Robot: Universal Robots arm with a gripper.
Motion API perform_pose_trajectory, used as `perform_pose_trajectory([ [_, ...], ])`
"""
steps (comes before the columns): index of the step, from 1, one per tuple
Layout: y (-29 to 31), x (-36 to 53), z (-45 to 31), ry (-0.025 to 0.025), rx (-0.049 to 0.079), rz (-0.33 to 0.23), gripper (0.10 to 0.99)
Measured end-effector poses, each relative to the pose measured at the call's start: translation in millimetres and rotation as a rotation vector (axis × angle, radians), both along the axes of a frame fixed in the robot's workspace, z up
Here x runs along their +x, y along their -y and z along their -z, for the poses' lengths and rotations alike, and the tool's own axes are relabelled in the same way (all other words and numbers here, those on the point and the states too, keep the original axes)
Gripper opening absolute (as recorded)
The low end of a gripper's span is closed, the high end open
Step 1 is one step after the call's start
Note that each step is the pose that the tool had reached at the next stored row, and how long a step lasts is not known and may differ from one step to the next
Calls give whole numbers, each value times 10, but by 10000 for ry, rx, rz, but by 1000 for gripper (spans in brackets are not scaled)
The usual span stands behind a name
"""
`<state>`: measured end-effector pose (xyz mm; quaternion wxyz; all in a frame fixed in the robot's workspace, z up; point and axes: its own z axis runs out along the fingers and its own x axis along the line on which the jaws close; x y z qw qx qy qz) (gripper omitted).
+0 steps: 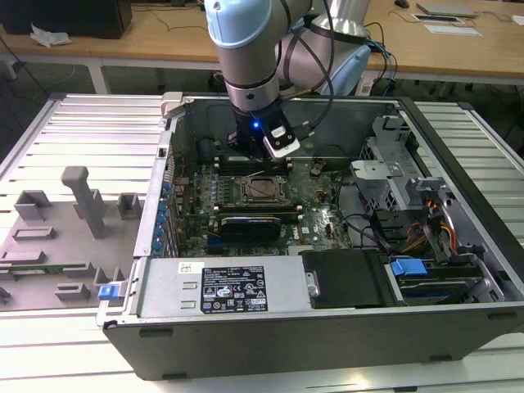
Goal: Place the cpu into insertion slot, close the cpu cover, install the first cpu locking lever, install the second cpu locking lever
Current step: 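Install the first cpu locking lever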
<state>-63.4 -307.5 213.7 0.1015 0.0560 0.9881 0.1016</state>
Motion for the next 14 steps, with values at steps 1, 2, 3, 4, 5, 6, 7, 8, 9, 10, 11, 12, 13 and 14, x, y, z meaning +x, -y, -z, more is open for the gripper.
perform_pose_trajectory([
  [1, -6, 0, 3, 0, -2, 73, 106],
  [2, -14, 0, 5, -1, -3, 146, 106],
  [3, -20, 0, 7, -1, -3, 177, 106],
  [4, -29, 0, 8, -1, -4, 210, 106],
  [5, -41, 0, 10, -1, -4, 242, 106],
  [6, -54, 0, 12, 1, -4, 266, 106],
  [7, -71, 0, 15, -1, -5, 307, 106],
  [8, -78, 0, 17, 0, -4, 340, 106],
  [9, -84, 0, 19, 0, -4, 375, 106],
  [10, -86, 0, 21, 0, -5, 404, 106],
  [11, -92, 0, 27, 0, -9, 505, 106],
  [12, -95, 0, 31, 1, -14, 593, 106],
  [13, -97, 0, 35, 0, -19, 689, 106],
  [14, -103, -1, 37, -2, -24, 836, 106],
])
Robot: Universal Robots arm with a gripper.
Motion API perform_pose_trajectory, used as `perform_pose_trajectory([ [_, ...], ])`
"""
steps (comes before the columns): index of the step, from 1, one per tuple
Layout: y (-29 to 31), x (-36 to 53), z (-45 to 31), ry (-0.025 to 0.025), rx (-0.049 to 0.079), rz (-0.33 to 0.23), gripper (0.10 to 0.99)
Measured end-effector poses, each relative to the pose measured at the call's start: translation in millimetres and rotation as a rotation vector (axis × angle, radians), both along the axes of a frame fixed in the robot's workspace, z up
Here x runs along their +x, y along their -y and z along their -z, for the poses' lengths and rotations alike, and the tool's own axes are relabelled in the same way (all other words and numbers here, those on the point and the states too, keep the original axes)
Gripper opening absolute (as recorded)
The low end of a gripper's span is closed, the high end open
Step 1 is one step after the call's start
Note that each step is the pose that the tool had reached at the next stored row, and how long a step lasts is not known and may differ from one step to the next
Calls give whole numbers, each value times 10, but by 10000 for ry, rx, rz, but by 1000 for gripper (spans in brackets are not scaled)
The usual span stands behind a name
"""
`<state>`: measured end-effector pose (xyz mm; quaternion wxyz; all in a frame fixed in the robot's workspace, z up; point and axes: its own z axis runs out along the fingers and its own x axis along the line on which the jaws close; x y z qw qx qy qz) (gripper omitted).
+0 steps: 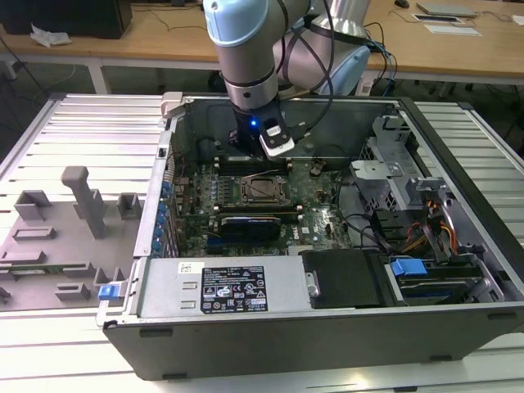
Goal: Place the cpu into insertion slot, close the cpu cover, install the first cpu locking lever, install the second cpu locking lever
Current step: 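Install the first cpu locking lever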
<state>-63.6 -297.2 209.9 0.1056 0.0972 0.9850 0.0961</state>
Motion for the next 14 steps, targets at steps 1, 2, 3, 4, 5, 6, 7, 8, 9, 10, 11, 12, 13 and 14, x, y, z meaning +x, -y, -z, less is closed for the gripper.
perform_pose_trajectory([
  [1, -1, 0, 0, 1, 2, 7, 106],
  [2, -1, 0, -3, 1, 0, 10, 106],
  [3, -2, 0, -15, 1, 1, 12, 106],
  [4, -2, 0, -24, 2, 2, 14, 106],
  [5, -2, 0, -39, 2, 2, 14, 106],
  [6, -2, 0, -54, 3, 2, 14, 106],
  [7, -2, 0, -71, 2, 2, 14, 106],
  [8, -2, 0, -87, 2, 2, 14, 106],
  [9, -2, 0, -102, 3, 2, 14, 106],
  [10, -2, 0, -114, 3, 2, 14, 106],
  [11, -2, 0, -124, 3, 2, 13, 106],
  [12, -2, 0, -137, 3, 2, 14, 106],
  [13, -2, 0, -143, 3, 2, 13, 106],
  [14, -2, 0, -148, 4, 3, 13, 106],
])
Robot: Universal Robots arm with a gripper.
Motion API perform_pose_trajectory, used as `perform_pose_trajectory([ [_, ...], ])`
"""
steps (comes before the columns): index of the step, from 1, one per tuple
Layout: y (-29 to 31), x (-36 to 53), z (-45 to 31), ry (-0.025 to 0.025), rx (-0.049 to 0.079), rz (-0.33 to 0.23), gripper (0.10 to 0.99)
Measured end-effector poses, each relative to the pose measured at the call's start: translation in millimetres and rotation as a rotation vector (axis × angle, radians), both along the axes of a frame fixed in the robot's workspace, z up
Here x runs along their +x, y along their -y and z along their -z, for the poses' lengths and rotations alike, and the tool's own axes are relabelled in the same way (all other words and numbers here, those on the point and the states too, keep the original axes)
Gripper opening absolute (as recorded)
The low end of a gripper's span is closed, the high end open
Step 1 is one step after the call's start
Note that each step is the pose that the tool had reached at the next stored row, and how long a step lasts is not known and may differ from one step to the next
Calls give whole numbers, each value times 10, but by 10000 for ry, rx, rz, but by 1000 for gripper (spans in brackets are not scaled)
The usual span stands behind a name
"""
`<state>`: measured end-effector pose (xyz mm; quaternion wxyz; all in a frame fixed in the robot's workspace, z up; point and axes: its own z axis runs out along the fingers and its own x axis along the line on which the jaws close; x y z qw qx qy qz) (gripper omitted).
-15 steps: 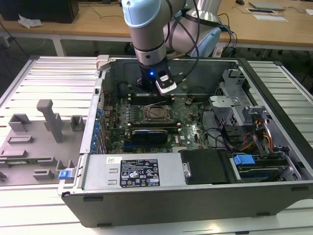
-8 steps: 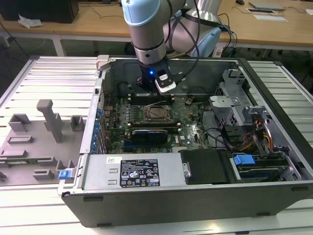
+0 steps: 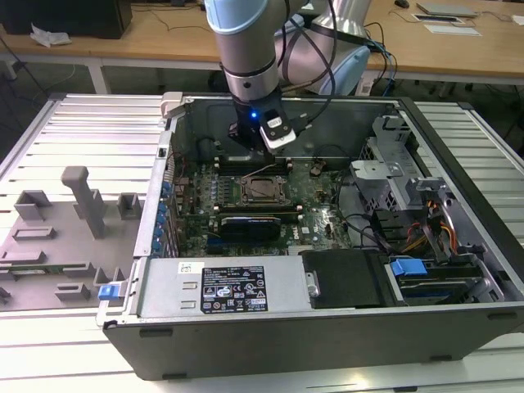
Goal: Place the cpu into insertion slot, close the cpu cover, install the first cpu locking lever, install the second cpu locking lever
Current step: 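Install the first cpu locking lever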
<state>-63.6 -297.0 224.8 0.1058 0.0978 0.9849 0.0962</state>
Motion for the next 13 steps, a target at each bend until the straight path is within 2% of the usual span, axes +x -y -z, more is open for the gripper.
perform_pose_trajectory([
  [4, 0, -6, -4, 24, -2, 2, 106],
  [10, 8, -64, -4, 138, -2, 2, 106],
  [13, 8, -104, 7, 142, -23, 32, 106],
])
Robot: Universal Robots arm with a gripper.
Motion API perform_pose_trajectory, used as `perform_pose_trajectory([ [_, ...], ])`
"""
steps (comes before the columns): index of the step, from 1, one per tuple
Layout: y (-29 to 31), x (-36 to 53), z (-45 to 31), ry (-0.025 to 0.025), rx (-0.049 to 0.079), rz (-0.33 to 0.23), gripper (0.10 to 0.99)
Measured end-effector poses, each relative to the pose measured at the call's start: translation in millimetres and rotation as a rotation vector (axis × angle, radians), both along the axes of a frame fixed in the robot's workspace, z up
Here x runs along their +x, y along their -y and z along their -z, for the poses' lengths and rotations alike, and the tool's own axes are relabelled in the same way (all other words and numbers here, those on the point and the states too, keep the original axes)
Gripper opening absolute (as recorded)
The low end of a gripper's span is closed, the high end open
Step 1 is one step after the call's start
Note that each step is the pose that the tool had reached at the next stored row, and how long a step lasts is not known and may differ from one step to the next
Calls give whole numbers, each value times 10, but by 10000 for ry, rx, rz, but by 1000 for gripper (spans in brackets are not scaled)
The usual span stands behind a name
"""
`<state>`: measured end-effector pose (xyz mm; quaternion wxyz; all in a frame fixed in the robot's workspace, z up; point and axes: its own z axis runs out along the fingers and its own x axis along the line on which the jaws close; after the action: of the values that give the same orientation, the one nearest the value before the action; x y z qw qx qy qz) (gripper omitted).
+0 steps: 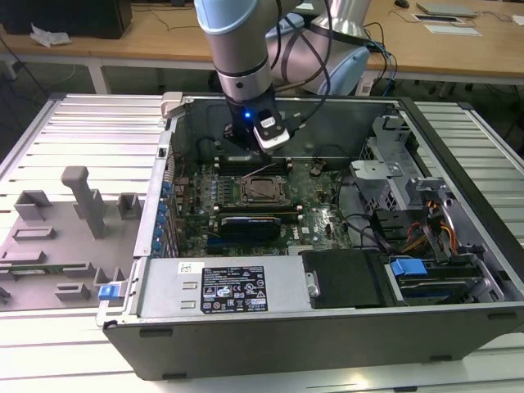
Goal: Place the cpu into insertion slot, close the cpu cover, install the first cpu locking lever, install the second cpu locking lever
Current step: 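Install the first cpu locking lever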
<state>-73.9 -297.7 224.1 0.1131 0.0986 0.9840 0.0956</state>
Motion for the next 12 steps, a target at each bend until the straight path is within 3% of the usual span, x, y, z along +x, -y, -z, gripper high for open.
perform_pose_trajectory([
  [7, 0, -18, 86, -1, -46, 125, 106],
  [10, 3, -18, 86, 2, -263, 243, 106],
  [12, 3, -18, 105, -4, -315, 657, 106],
])
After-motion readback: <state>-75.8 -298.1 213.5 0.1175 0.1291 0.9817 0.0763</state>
